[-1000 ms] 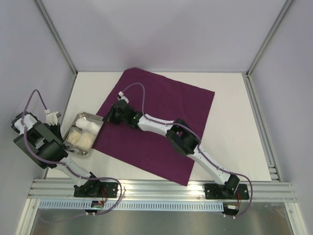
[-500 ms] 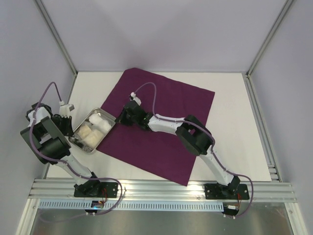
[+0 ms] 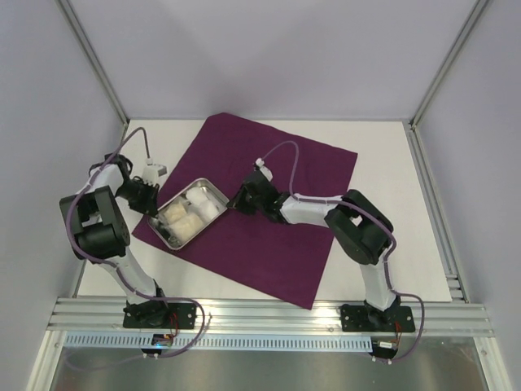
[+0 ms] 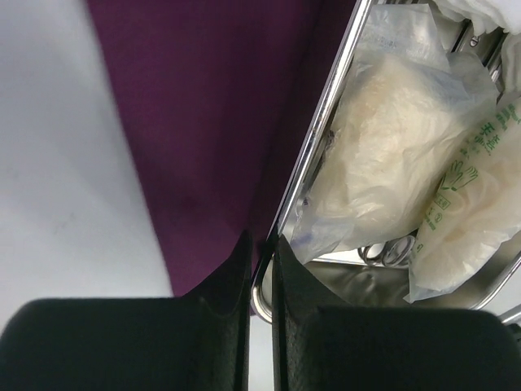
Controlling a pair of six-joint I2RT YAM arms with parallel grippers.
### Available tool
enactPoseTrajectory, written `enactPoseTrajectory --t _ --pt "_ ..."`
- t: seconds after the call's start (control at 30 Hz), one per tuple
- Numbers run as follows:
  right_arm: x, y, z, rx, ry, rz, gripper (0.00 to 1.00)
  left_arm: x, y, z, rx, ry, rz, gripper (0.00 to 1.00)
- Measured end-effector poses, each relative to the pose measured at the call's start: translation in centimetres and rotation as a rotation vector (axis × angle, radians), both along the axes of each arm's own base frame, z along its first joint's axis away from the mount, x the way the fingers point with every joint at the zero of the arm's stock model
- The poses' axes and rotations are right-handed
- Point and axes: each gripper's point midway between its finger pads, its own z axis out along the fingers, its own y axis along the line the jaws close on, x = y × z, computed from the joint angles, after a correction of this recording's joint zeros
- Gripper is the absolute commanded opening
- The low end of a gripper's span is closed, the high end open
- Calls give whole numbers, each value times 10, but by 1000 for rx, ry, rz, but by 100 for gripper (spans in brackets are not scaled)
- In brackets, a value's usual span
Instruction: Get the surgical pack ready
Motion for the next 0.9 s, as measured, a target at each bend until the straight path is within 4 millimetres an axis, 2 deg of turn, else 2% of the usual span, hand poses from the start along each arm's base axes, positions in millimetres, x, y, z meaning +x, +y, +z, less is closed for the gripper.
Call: enactPoseTrajectory --t 0.1,0.27,0.6,0.77,0.9 --pt "-2 -27 -2 -8 12 -31 1 8 -25 -2 -10 10 -52 0" --pt "-8 -70 -2 -26 18 -101 0 33 -67 -2 -14 8 -152 0" --pt "-6 -169 -4 -59 16 -300 0 82 -172 0 -28 -31 -355 0" --pt "-5 -205 -2 -76 12 -375 0 99 -214 0 -44 -47 -418 0" --pt "-1 -224 -2 -89 10 -406 0 106 -232 0 -60 -50 -427 0"
